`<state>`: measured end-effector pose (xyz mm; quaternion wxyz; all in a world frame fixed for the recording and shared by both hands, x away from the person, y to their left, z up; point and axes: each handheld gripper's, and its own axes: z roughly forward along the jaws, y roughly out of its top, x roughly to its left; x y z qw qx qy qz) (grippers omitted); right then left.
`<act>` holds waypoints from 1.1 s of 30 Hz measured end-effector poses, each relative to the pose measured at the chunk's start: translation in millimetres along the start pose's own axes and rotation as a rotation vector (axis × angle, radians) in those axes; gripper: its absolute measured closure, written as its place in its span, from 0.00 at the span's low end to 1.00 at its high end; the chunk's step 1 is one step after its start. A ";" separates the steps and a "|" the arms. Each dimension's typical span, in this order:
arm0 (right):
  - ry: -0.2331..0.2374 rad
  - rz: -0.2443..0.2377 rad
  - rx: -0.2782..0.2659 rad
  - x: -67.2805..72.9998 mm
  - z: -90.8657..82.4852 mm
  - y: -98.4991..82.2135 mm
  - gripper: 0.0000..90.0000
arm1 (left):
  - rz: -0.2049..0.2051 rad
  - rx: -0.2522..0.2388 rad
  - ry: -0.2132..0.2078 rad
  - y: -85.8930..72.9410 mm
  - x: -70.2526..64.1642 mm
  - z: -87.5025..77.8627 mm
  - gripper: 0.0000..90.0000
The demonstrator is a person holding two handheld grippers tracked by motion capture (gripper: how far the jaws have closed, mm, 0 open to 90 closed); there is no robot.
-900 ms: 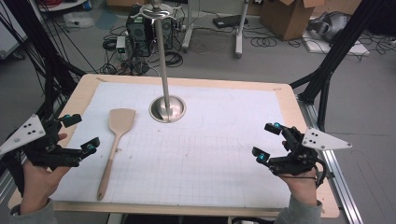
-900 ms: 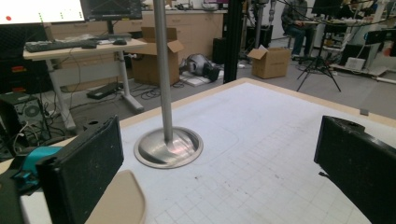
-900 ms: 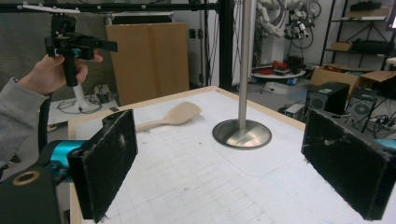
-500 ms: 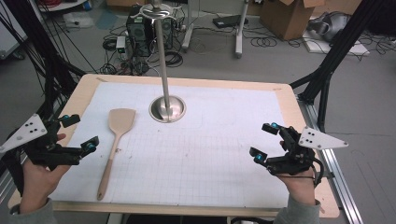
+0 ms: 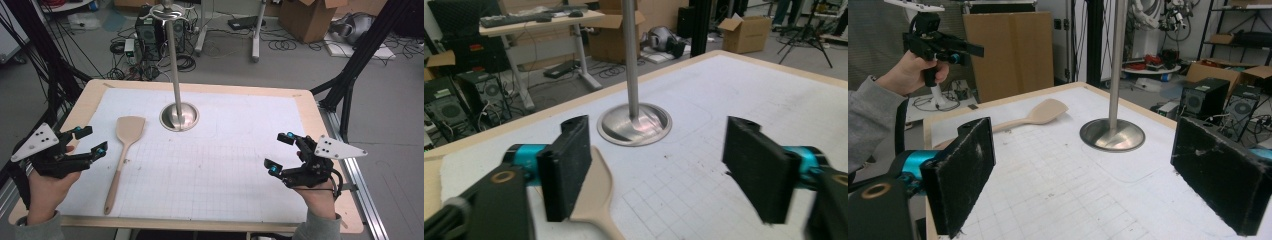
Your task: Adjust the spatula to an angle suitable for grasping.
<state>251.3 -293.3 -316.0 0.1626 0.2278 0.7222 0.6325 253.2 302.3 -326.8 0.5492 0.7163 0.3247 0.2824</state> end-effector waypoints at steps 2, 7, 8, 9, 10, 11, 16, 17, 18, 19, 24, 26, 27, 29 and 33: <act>0.000 0.003 0.000 -0.9 0.6 -0.3 0.11 | -0.001 0.009 0.007 -1.8 0.1 0.3 0.42; 0.005 0.002 0.002 -1.1 1.3 -0.7 0.11 | -0.013 0.040 0.030 -7.8 1.9 1.1 0.64; 0.006 0.001 0.002 -1.1 1.3 -0.6 0.11 | -0.013 0.040 0.030 -7.8 1.9 1.1 0.68; 0.005 0.001 0.002 -1.1 1.3 -0.7 0.11 | -0.018 0.050 0.038 -10.2 2.9 1.6 0.72; 0.005 0.002 0.003 -1.1 1.3 -0.8 0.11 | -0.018 0.050 0.038 -10.2 2.9 1.6 0.76; 0.004 0.004 0.002 -1.2 1.4 -0.8 0.11 | -0.018 0.052 0.041 -11.4 3.2 1.6 0.80; 0.006 0.009 0.007 -1.9 1.8 -1.3 0.11 | -0.021 0.059 0.042 -19.0 5.8 0.6 0.99; 0.006 0.010 0.007 -1.9 2.0 -1.3 0.11 | -0.021 0.059 0.042 -19.0 5.8 0.6 0.99; 0.007 0.009 0.006 -2.3 2.2 -1.4 0.11 | -0.022 0.065 0.036 -19.9 6.2 0.7 0.99; 0.007 0.007 0.008 -2.5 2.4 -1.7 0.11 | -0.024 0.070 0.020 -22.3 6.5 0.6 0.99; 0.015 0.005 0.014 -2.9 5.4 -2.1 0.11 | -0.019 0.081 -0.006 -28.9 4.3 2.8 0.99; 0.015 0.006 0.017 -2.7 6.3 -2.2 0.11 | -0.012 0.098 -0.004 -33.4 2.3 6.1 0.99; 0.016 0.004 0.023 -3.0 7.9 -2.2 0.11 | -0.010 0.110 -0.005 -37.0 1.9 8.0 0.99; 0.018 0.004 0.025 -3.2 8.7 -2.4 0.11 | -0.009 0.120 -0.005 -41.4 2.2 9.4 0.99; 0.018 0.005 0.028 -3.8 8.9 -2.4 0.11 | -0.016 0.129 -0.016 -49.5 4.5 8.8 0.99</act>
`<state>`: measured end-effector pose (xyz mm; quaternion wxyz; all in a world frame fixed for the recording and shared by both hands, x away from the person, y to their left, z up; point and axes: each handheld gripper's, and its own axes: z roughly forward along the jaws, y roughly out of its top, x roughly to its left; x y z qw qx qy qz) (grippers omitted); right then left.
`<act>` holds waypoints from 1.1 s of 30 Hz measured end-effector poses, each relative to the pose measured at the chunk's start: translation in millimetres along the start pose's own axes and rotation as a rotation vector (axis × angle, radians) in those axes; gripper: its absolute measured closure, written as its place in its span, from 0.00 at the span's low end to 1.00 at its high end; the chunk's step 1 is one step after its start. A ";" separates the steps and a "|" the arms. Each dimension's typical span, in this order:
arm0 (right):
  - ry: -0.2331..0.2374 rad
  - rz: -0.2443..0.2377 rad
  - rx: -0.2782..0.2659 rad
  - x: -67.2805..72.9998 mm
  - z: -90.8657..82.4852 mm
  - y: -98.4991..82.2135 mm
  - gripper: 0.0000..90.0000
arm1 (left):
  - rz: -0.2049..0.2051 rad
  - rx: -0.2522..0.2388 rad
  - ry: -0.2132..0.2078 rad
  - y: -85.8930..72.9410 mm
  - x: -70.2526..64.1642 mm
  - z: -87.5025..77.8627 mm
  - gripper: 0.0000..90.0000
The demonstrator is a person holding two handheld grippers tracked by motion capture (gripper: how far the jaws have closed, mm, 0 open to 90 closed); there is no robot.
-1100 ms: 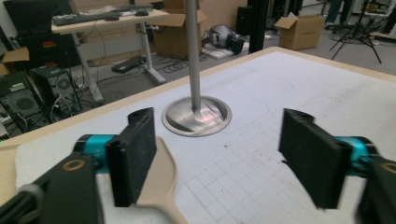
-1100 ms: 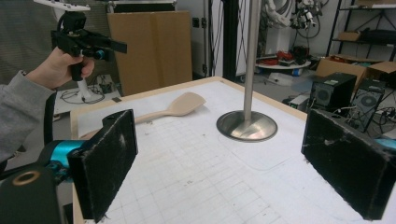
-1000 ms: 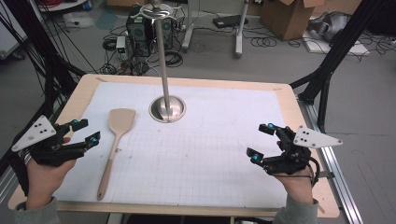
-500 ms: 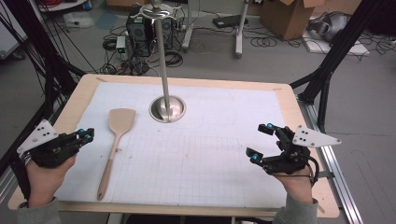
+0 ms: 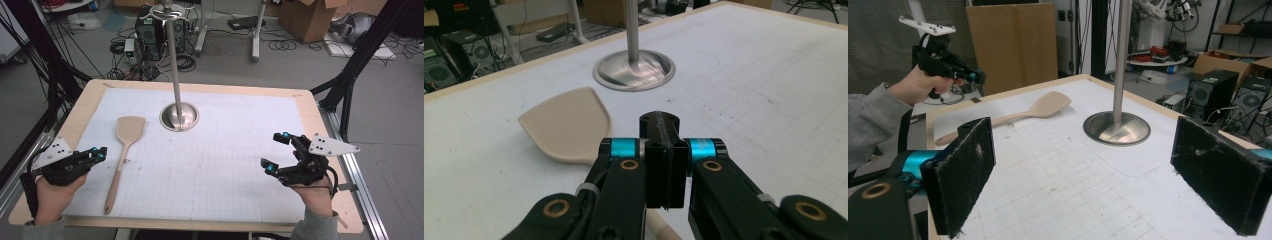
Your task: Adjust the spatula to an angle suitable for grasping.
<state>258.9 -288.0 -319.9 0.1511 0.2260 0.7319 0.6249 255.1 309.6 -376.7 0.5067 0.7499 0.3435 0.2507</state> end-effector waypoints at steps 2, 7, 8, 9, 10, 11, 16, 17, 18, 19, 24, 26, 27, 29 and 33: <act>0.000 -0.004 -0.002 -0.9 0.4 -0.1 0.11 | -0.008 0.007 -0.003 -3.9 1.3 0.2 0.99; 0.003 0.001 0.000 -0.8 1.2 -0.1 0.11 | -0.022 0.020 -0.011 -11.8 3.5 0.7 0.99; 0.003 0.001 0.000 -0.8 1.2 -0.1 0.11 | -0.022 0.024 -0.015 -13.8 3.9 0.9 0.99; 0.004 0.002 0.000 -0.7 1.5 0.0 0.11 | -0.021 0.034 -0.021 -17.7 3.2 2.0 0.99; 0.005 0.000 0.001 -0.9 1.6 0.0 0.11 | -0.021 0.034 -0.021 -17.7 3.2 2.0 1.00; 0.006 0.001 0.002 -0.9 1.7 -0.1 0.11 | -0.017 0.041 -0.020 -20.0 3.0 2.8 0.99; 0.004 -0.004 0.001 -1.7 2.5 0.0 0.11 | -0.032 0.062 -0.031 -32.4 5.7 4.6 0.99; 0.006 0.002 0.003 -1.3 2.5 -0.1 0.11 | -0.035 0.063 -0.030 -34.3 5.8 4.8 0.99; 0.005 0.000 0.003 -1.3 2.6 -0.1 0.11 | -0.035 0.067 -0.031 -36.1 6.2 4.8 1.00; 0.005 0.000 0.004 -1.4 2.6 0.0 0.11 | -0.040 0.070 -0.030 -37.8 6.6 4.8 1.00; 0.006 0.000 0.006 -0.9 3.0 -0.1 0.11 | -0.052 0.090 -0.032 -45.2 7.0 4.6 1.00; 0.006 -0.004 0.003 -1.2 3.4 -0.2 0.11 | -0.057 0.102 -0.030 -48.2 6.6 5.0 1.00; 0.006 -0.005 0.006 -1.3 3.3 -0.2 0.11 | -0.058 0.107 -0.032 -49.7 6.2 5.3 0.99; 0.007 0.001 0.009 -0.9 3.4 -0.2 0.11 | -0.058 0.112 -0.032 -51.2 6.0 5.5 0.99; 0.007 0.000 0.009 -0.9 3.6 -0.3 0.11 | -0.063 0.143 -0.035 -58.7 5.2 8.2 0.99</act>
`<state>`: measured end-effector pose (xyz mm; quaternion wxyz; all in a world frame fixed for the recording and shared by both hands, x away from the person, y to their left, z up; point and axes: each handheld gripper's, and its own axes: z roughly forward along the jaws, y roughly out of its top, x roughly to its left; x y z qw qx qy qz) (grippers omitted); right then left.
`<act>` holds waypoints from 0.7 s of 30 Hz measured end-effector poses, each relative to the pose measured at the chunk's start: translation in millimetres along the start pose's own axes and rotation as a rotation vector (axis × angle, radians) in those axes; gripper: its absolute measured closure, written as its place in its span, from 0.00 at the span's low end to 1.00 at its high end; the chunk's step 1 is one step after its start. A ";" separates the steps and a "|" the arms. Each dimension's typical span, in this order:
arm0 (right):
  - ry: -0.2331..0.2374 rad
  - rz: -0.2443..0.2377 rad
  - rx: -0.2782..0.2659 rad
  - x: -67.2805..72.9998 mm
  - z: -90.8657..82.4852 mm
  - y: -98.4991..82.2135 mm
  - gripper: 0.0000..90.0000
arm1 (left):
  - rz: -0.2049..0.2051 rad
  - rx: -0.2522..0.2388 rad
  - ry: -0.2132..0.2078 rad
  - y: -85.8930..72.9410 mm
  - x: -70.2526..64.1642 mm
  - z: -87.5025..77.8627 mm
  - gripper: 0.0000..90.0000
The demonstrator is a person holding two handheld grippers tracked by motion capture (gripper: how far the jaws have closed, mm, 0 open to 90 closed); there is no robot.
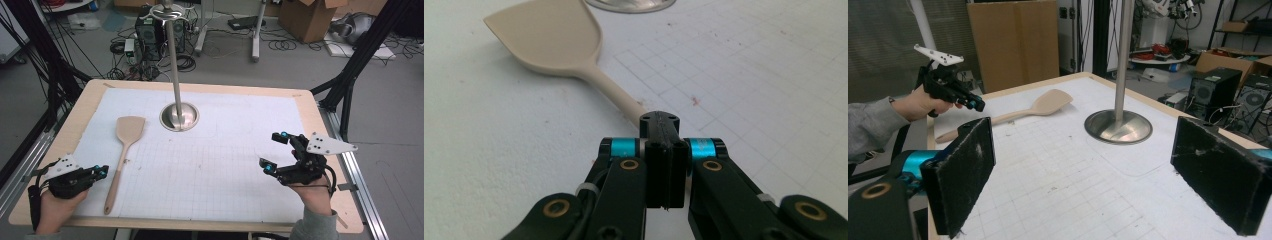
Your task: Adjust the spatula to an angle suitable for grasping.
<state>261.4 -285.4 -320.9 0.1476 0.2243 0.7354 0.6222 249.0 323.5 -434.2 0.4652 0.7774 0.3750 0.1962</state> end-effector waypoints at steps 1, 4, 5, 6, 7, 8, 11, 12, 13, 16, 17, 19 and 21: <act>0.001 -0.005 -0.001 -0.3 0.0 0.1 0.11 | -0.002 0.009 0.005 -1.3 0.2 0.7 0.99; -0.001 0.000 0.001 -0.2 -0.2 0.0 0.11 | -0.013 0.016 0.009 -4.4 1.7 1.1 0.99; 0.000 -0.001 0.002 -0.3 -0.2 0.0 0.11 | -0.014 0.018 0.008 -5.1 2.0 1.2 1.00; -0.001 0.000 0.000 -0.2 0.0 -0.1 0.11 | -0.014 0.018 0.008 -5.1 2.0 1.2 0.99; 0.000 -0.001 0.002 -0.3 0.0 0.0 0.11 | -0.015 0.022 0.006 -5.8 2.1 1.3 0.99; -0.001 -0.002 0.003 -0.3 0.1 -0.1 0.11 | -0.014 0.031 0.002 -7.1 1.9 2.2 0.99; 0.000 0.000 0.007 -0.1 0.8 -0.2 0.11 | -0.009 0.045 -0.009 -8.9 1.0 4.6 0.99; 0.000 0.000 0.007 -0.1 0.8 -0.2 0.11 | -0.009 0.045 -0.009 -8.9 1.0 4.6 0.99; 0.001 0.002 0.010 0.0 0.8 -0.3 0.11 | -0.002 0.048 -0.016 -9.5 0.7 5.7 0.99; 0.004 0.003 0.011 -0.1 0.8 -0.5 0.11 | 0.016 0.056 -0.025 -10.9 0.3 6.6 0.99; 0.002 -0.001 0.010 -0.4 0.8 -0.4 0.11 | 0.018 0.062 -0.030 -11.4 1.0 6.5 1.00; 0.005 0.000 0.008 -0.8 1.1 -0.8 0.11 | 0.017 0.062 -0.042 -12.0 1.5 5.9 1.00; 0.003 0.001 0.015 -1.2 1.3 -1.1 0.11 | 0.023 0.066 -0.045 -12.1 1.8 5.6 0.99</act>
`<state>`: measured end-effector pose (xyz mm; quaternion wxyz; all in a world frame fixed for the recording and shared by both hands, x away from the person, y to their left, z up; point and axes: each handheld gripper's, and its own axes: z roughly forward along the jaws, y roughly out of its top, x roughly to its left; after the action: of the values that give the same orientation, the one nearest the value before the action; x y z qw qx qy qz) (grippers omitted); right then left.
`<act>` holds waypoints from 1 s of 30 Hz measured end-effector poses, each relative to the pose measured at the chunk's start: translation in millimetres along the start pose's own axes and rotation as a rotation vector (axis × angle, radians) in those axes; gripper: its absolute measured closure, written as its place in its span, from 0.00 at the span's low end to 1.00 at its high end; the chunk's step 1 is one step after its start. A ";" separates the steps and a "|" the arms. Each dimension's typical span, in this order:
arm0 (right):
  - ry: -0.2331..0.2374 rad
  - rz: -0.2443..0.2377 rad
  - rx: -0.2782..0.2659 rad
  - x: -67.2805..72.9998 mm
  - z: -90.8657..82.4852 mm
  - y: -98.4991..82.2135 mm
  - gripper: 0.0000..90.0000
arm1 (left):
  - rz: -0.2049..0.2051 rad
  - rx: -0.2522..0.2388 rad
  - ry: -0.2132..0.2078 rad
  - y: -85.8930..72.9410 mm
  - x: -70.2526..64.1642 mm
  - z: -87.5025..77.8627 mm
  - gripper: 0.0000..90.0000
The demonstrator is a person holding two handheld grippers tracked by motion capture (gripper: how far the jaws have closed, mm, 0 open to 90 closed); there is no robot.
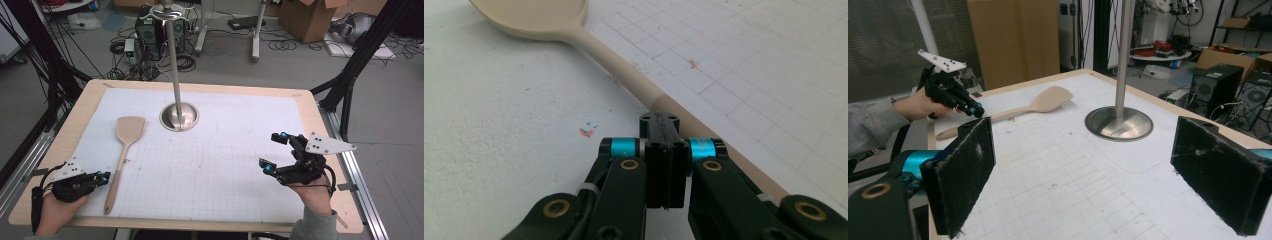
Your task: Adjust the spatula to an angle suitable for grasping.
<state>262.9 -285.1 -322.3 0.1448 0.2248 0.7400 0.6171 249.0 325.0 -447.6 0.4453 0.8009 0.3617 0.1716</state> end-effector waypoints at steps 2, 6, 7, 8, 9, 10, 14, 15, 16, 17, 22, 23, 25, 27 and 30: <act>0.001 0.003 0.002 -0.1 0.7 -0.3 0.11 | -0.001 0.010 -0.011 -0.3 -0.8 1.8 1.00; 0.004 0.004 0.014 0.5 2.0 -0.6 0.11 | 0.004 0.018 -0.015 0.2 -1.9 3.2 1.00; 0.002 0.004 0.017 0.5 2.3 -0.6 0.11 | 0.002 0.018 -0.013 0.3 -2.3 3.9 0.99; 0.002 -0.003 0.015 0.1 2.9 -0.6 0.11 | 0.003 0.022 -0.013 0.4 -2.3 4.1 0.99; 0.003 0.000 0.018 0.3 3.2 -0.8 0.11 | 0.006 0.030 -0.015 0.6 -2.2 4.7 1.00; 0.002 -0.002 0.017 -0.1 3.6 -1.0 0.11 | 0.005 0.030 -0.016 0.7 -2.5 5.1 1.00; 0.004 -0.002 0.023 0.1 4.8 -1.2 0.11 | 0.001 0.038 -0.019 1.2 -2.7 6.1 1.00; 0.001 -0.004 0.025 0.0 5.2 -1.4 0.11 | -0.003 0.039 -0.023 1.6 -3.0 6.9 1.00; 0.004 -0.001 0.029 0.3 5.3 -1.4 0.11 | -0.004 0.039 -0.023 2.7 -4.6 8.2 0.99; 0.002 0.001 0.030 0.5 5.4 -1.4 0.11 | -0.004 0.039 -0.023 2.7 -4.6 8.2 0.99; 0.001 -0.006 0.032 0.9 5.2 -1.6 0.11 | -0.009 0.039 -0.031 4.3 -6.3 11.1 0.99; 0.001 -0.006 0.032 0.9 5.2 -1.6 0.11 | -0.007 0.040 -0.032 4.7 -6.6 11.2 0.99; -0.001 -0.007 0.037 1.0 4.9 -1.8 0.11 | -0.008 0.042 -0.035 5.1 -7.1 12.2 1.00; -0.006 -0.011 0.039 1.0 5.2 -1.9 0.11 | -0.002 0.043 -0.040 6.1 -8.3 13.7 0.99; -0.005 -0.016 0.044 1.1 5.7 -2.4 0.11 | 0.004 0.046 -0.046 8.3 -11.4 16.6 0.99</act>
<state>264.5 -280.1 -325.6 0.1465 0.2236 0.7547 0.5991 254.7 304.1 -449.2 0.4345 0.8154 0.3538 0.1458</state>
